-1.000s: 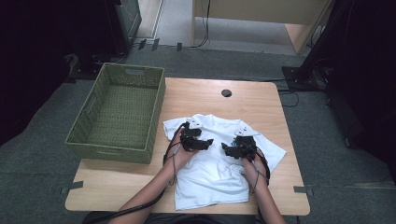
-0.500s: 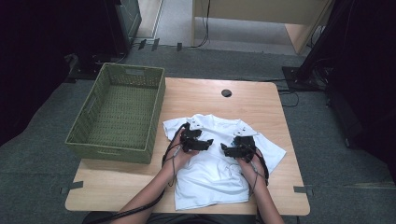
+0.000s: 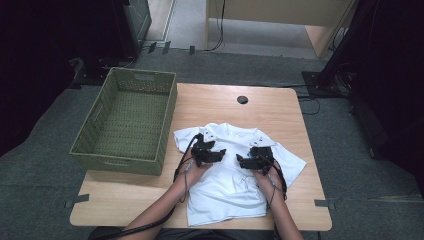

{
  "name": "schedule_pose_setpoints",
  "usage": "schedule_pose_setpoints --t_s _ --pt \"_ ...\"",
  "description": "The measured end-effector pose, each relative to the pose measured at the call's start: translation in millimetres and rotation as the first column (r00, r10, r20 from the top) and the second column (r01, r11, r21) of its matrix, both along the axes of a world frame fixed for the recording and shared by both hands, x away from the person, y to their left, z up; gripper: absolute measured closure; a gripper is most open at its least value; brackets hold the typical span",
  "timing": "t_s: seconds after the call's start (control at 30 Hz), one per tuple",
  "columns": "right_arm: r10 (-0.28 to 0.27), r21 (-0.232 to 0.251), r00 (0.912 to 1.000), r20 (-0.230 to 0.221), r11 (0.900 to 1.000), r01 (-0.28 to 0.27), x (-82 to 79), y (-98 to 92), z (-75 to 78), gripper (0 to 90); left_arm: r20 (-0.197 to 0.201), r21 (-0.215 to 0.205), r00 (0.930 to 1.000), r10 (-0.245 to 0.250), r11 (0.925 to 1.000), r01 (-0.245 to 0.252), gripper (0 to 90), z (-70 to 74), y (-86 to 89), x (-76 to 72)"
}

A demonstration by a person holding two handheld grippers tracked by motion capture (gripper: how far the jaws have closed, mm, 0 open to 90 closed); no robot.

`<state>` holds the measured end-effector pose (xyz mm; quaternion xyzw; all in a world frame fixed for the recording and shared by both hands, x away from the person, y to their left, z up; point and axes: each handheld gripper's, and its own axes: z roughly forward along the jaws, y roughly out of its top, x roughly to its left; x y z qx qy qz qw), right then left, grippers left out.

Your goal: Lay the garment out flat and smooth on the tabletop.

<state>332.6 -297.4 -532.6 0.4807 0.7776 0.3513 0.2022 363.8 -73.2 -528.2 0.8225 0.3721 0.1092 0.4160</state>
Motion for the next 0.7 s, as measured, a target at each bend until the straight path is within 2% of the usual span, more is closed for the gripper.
schedule_pose_setpoints --t_s 0.2,0.5,0.7 --pt "0.019 0.0 0.9998 0.002 1.0 -0.019 -10.4 4.6 -0.1 17.1 -0.021 -0.029 0.9998 0.004 0.9996 -0.004 40.6 -0.1 6.7 -14.1" --pt "0.057 -0.002 0.9984 0.001 0.998 -0.057 -36.0 15.1 -0.1 17.1 -0.005 -0.011 1.0 -0.002 0.9999 0.002 39.1 -0.4 15.8 -48.2" --pt "0.075 0.0 0.9972 0.001 0.997 -0.075 -56.9 20.9 -0.2 17.1 -0.002 -0.004 0.9996 -0.027 0.9996 0.027 36.8 -0.4 21.8 -72.1"
